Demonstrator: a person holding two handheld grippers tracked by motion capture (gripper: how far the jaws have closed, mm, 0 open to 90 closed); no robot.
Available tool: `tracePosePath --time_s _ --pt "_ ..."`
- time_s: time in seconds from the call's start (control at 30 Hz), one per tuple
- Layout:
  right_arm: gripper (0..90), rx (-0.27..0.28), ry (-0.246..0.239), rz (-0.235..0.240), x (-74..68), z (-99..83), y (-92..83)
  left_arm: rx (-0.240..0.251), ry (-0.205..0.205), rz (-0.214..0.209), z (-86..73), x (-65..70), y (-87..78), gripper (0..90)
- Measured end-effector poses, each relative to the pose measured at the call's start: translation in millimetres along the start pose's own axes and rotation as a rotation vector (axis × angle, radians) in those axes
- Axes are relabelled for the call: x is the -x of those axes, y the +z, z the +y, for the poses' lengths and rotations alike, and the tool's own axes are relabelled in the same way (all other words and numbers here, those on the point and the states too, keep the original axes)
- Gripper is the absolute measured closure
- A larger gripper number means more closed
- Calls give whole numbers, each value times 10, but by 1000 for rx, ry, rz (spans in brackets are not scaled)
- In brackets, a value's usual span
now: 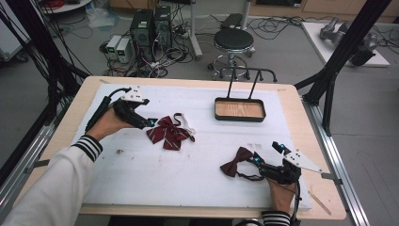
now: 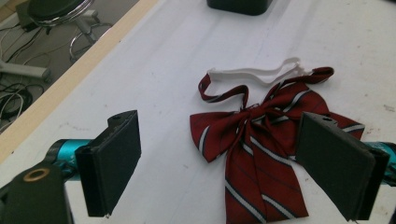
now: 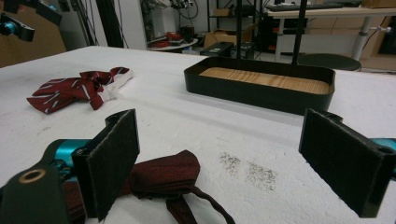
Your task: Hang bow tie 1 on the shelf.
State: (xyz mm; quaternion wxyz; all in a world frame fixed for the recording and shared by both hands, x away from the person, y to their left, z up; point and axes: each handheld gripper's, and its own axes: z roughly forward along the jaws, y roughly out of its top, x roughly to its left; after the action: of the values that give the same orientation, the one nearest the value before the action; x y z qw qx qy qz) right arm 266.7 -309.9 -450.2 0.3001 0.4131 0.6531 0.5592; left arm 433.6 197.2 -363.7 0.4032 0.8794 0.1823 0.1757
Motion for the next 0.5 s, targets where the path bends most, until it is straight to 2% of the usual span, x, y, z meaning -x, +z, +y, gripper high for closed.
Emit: tracePosePath --time_s 0.23,0.5 --pt "115 -1 1 2 -2 0 -1 -39 37 -22 143 -19 105 152" --pt "114 0 7 3 2 -1 -5 -106 99 -92 290 -12 349 152"
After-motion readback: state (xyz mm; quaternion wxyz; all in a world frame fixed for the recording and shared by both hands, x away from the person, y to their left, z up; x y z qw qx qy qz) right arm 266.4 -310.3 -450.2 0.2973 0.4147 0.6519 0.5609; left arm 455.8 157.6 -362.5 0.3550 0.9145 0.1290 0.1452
